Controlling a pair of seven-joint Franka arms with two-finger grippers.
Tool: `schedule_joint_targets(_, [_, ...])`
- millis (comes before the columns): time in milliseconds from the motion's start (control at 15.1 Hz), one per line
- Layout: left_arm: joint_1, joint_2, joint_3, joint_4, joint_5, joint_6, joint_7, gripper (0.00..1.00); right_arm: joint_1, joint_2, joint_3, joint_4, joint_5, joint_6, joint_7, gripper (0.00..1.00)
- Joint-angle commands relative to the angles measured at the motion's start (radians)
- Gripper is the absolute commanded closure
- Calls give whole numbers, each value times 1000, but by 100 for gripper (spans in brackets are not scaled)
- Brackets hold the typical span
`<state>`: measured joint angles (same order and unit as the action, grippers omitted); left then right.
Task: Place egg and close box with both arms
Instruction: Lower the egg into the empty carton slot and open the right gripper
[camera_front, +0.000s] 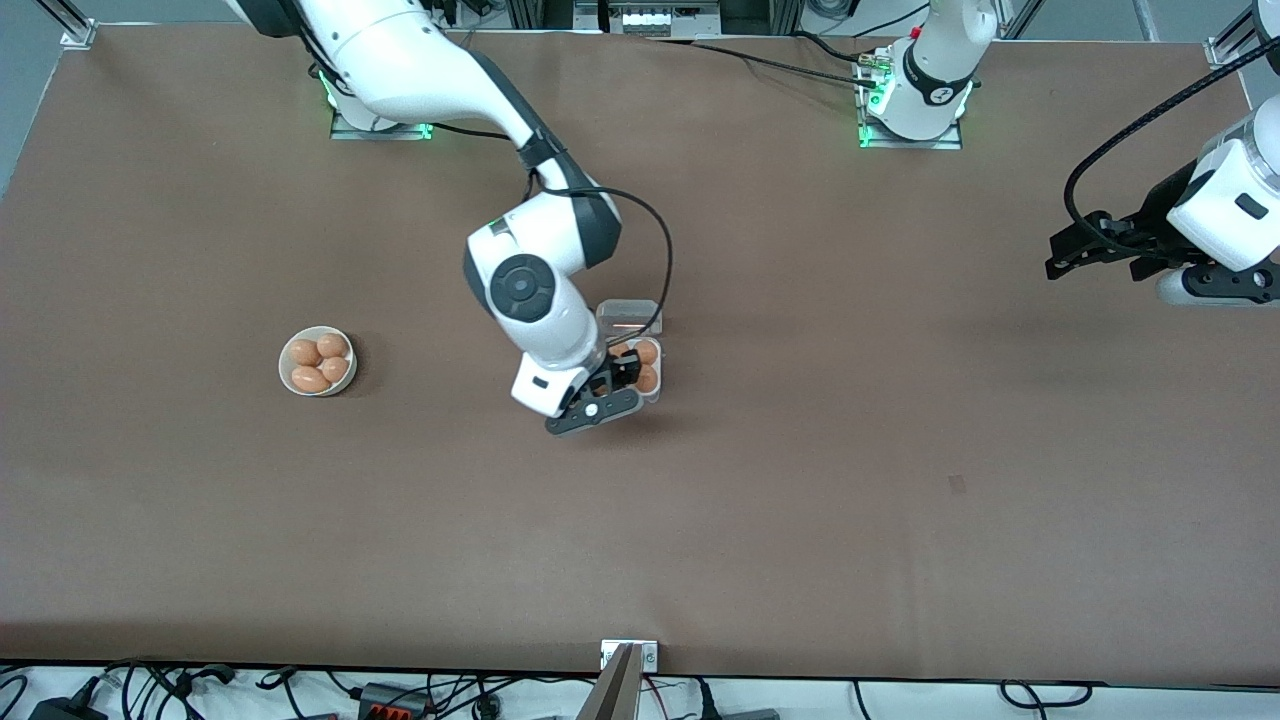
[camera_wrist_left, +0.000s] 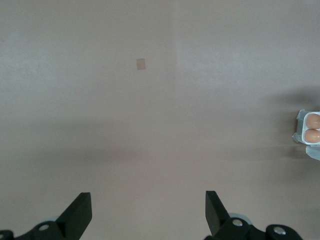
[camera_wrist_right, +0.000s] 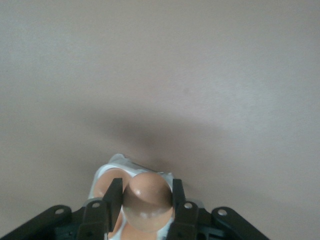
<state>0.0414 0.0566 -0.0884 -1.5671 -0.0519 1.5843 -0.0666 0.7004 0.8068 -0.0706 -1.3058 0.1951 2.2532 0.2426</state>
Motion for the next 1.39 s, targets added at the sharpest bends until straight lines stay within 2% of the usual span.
schedule_joint_targets(0, [2,5,-2,24,-12,-13,-4,0,25,-1,-14,-15,3,12,29,98])
schedule_joint_targets(465, [0,6,-2,47,-11,-20,-2,0,33,-1,-14,-67,-6,9,24,98])
schedule_joint_targets(1328, [-9,9,-7,50,-9,-3,-4,0,37,14,-14,-66,-5,31,37,98])
